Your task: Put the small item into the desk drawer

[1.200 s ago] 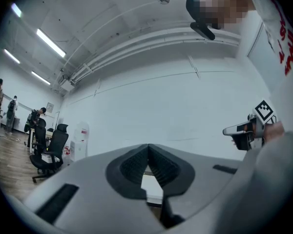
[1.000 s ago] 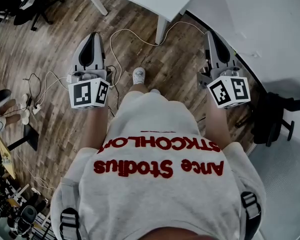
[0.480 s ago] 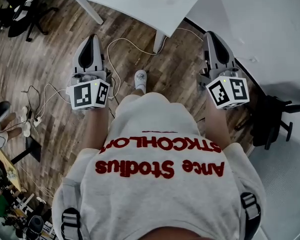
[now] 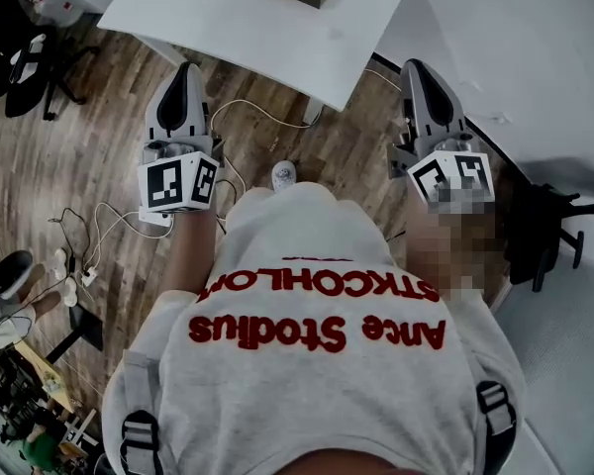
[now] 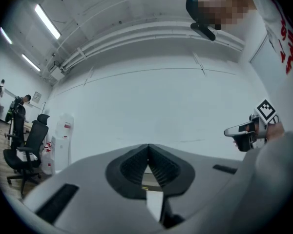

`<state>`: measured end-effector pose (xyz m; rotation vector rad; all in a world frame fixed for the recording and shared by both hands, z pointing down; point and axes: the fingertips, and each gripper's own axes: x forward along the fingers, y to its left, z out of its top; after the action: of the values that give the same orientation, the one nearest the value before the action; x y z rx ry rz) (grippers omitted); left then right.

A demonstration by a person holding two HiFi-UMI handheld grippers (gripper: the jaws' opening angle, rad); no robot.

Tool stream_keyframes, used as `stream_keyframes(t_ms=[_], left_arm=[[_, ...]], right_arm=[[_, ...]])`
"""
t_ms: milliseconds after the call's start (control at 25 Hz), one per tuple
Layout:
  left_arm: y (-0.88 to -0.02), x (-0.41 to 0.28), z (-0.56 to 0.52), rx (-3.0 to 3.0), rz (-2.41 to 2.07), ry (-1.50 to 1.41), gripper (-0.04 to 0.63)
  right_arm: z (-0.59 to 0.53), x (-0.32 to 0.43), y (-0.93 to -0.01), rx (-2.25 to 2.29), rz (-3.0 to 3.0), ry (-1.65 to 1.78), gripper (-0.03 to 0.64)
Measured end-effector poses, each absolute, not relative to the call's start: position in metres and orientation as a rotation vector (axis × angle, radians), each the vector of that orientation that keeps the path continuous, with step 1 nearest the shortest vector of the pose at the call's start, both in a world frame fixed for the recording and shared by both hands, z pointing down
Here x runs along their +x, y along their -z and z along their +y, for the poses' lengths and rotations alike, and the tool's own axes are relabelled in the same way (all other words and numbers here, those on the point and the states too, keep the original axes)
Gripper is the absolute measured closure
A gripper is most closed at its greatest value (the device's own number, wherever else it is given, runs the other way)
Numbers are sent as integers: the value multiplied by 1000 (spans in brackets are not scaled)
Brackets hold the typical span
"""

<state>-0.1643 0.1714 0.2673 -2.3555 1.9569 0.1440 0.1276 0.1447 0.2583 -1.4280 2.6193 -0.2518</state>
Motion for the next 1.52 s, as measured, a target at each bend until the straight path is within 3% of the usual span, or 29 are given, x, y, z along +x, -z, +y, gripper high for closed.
stream_keyframes(t_ms=[680,1520], left_arm=[[-295,-169,95,-2511,1895,-104,588],[-273,-154,2,-2268,2040,-62,588]], right_arm=[[94,111,-282,-1540,2603,349,611],[-59,103,-268,-1204,2725,325,609]])
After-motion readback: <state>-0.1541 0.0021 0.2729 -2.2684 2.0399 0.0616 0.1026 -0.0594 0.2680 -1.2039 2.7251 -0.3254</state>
